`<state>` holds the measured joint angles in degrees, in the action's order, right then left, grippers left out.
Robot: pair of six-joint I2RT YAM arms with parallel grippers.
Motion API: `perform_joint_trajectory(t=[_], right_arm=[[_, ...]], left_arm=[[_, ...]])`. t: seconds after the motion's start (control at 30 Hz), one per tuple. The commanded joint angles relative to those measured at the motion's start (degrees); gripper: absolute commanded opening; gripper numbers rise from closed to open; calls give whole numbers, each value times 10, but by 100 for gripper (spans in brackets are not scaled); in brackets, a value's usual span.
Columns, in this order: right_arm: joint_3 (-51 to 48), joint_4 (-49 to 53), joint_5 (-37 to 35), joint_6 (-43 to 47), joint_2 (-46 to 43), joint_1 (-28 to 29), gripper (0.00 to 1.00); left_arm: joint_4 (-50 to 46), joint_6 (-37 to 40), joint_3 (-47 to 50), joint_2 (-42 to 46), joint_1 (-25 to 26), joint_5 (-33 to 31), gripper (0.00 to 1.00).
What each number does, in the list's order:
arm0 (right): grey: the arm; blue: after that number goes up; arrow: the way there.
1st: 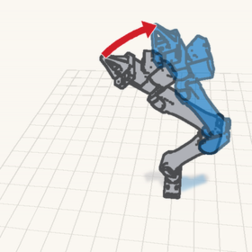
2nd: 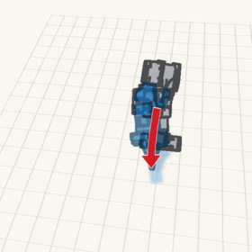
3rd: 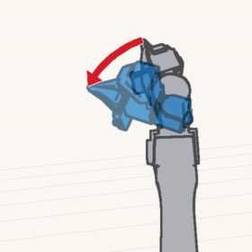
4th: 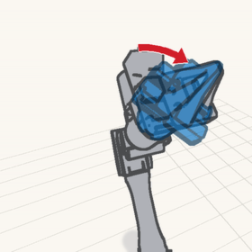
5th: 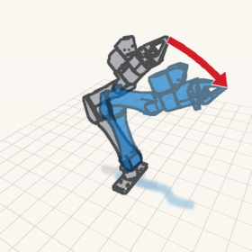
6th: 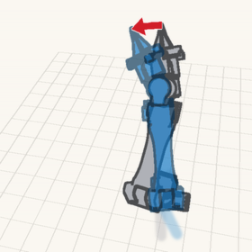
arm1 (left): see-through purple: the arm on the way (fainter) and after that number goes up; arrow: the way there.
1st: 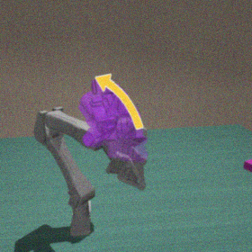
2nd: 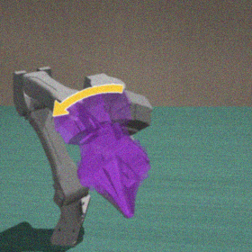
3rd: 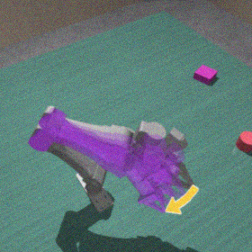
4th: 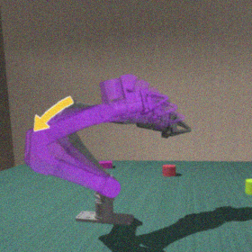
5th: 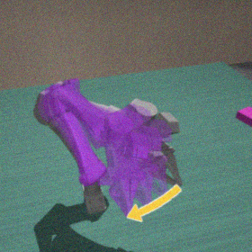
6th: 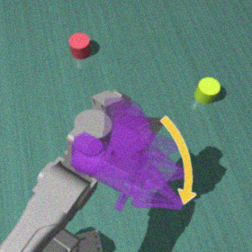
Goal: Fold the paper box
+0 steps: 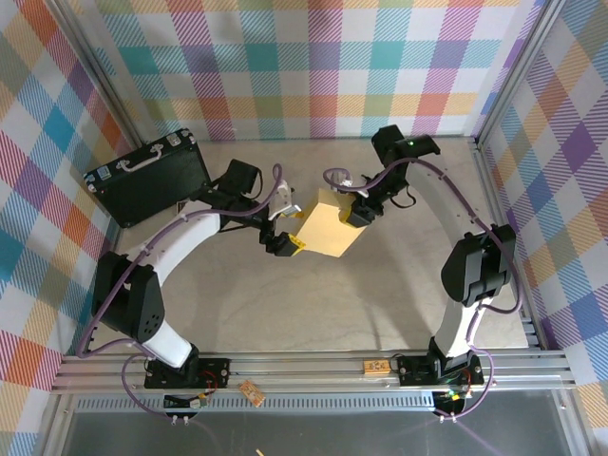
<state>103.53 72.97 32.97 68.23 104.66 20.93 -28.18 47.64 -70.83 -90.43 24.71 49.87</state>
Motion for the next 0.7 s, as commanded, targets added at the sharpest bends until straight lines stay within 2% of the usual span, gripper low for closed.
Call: perform_joint_trajectory(t=[0.0,0.03,0.1,0.23,0.33,0.37,0.4,0.5,0.57,0.63,0.67], right_arm=[[17,25,93,49,-5,21,42],[11,22,90,49,-7,20,43],[4,17,86,49,-12,20,43],[24,25,110,44,-2,21,43],[34,30,109,41,8,27,43],[34,28,106,40,10,28,43],[33,28,104,39,10,30,43],[31,21,99,33,10,31,45],[25,3,88,11,8,31,52],[21,-23,80,-31,1,30,64],[16,-46,69,-55,-5,29,68]], left_arm=[[213,-77,58,15,-7,-68,98],[257,-104,72,24,-19,-68,99],[264,-106,74,34,-25,-66,100],[199,-71,53,25,-17,9,100],[146,-39,42,3,-6,41,99],[136,-36,38,-4,-5,51,96],[128,-34,31,-13,-3,58,93],[72,-29,0,-33,1,66,72],[62,-41,-16,-39,2,70,55],[51,-43,-23,-38,2,76,39],[47,-43,-23,-38,1,78,35]])
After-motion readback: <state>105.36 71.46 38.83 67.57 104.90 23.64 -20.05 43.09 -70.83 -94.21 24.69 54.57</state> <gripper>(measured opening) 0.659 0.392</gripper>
